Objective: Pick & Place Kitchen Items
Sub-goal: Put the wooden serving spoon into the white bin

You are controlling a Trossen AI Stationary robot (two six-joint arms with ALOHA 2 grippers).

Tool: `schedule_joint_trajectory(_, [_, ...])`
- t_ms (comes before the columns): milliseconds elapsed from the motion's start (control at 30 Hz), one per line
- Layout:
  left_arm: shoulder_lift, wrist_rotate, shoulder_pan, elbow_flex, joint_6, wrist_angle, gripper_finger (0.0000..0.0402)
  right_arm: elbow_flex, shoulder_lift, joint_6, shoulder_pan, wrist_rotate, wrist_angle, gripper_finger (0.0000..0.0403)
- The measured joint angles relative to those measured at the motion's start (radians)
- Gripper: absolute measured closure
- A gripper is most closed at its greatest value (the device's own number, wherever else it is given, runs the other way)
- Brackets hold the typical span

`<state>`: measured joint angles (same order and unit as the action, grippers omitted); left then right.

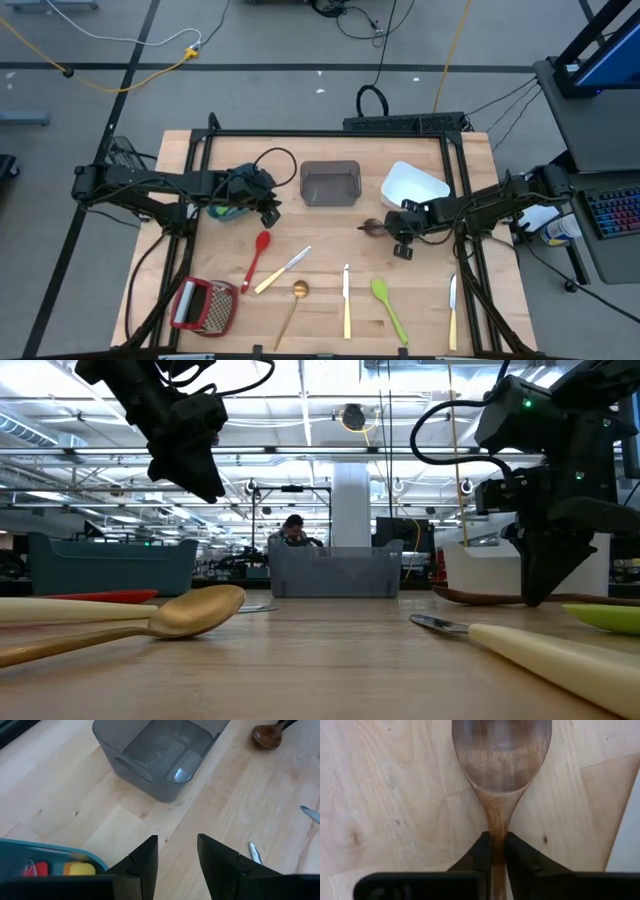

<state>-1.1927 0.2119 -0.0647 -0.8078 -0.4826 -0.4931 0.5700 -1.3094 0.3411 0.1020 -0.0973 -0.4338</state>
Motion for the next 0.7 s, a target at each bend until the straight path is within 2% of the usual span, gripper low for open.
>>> schedule_joint_trajectory(200, [0.0,0.0,0.0,0.0,0.01,0.0,0.0259,0.017,-0.005,0.054,0.031,0.081,0.082,0.0367])
schedule_joint_trajectory(367, [0.0,0.0,0.0,0.0,0.01,0.0,0.0259,0.11,-0.003,0.061,0.079,0.074,0.01,0.0376])
schedule_joint_trajectory(467, [0.0,0.0,0.0,0.0,0.01,0.001,0.0259,0.217,-0.003,0.051,0.096,0.034,-0.137,0.0377])
schedule_joint_trajectory(700, [0.0,0.001,0.0,0.0,0.011,0.009,0.0259,0.464,-0.002,0.107,0.052,-0.14,-0.666,0.0367])
